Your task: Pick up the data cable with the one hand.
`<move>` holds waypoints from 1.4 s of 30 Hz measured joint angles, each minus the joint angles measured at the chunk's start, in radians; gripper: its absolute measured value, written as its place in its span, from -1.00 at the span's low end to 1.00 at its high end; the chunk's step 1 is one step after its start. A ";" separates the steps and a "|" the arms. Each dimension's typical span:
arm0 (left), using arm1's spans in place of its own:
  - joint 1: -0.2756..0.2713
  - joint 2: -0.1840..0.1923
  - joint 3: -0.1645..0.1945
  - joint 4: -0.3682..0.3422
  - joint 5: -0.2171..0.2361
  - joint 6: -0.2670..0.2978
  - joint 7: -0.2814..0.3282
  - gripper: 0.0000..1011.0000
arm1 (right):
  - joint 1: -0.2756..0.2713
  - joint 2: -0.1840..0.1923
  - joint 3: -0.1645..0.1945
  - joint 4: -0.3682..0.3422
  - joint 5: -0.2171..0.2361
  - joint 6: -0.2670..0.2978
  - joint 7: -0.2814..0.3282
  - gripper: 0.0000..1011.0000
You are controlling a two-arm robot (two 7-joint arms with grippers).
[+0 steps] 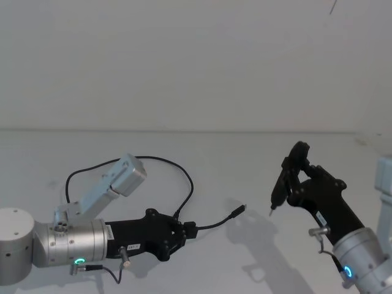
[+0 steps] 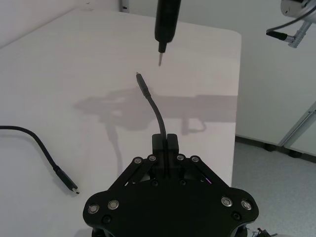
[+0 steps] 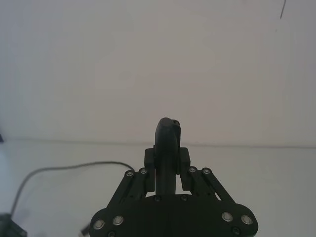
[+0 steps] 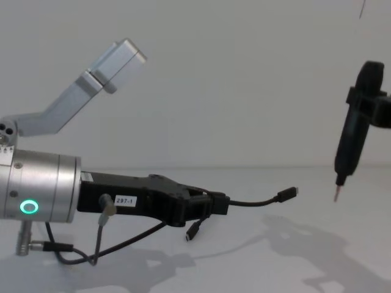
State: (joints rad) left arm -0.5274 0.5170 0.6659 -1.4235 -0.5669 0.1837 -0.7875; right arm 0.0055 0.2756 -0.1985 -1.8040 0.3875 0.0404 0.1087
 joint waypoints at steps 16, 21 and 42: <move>0.003 0.003 0.000 -0.013 -0.004 0.005 0.002 -0.91 | 0.042 -0.075 0.001 0.015 0.091 0.020 0.012 -0.45; 0.003 0.004 0.000 -0.014 -0.004 0.005 0.002 -0.91 | 0.052 -0.085 -0.004 0.022 0.105 0.018 0.018 -0.45; 0.004 0.004 0.000 -0.017 -0.005 0.006 0.002 -0.91 | 0.053 -0.071 -0.003 0.043 0.132 -0.004 0.047 -0.45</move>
State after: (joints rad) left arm -0.5233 0.5215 0.6661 -1.4407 -0.5719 0.1901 -0.7857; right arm 0.0584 0.2044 -0.2012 -1.7614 0.5198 0.0360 0.1552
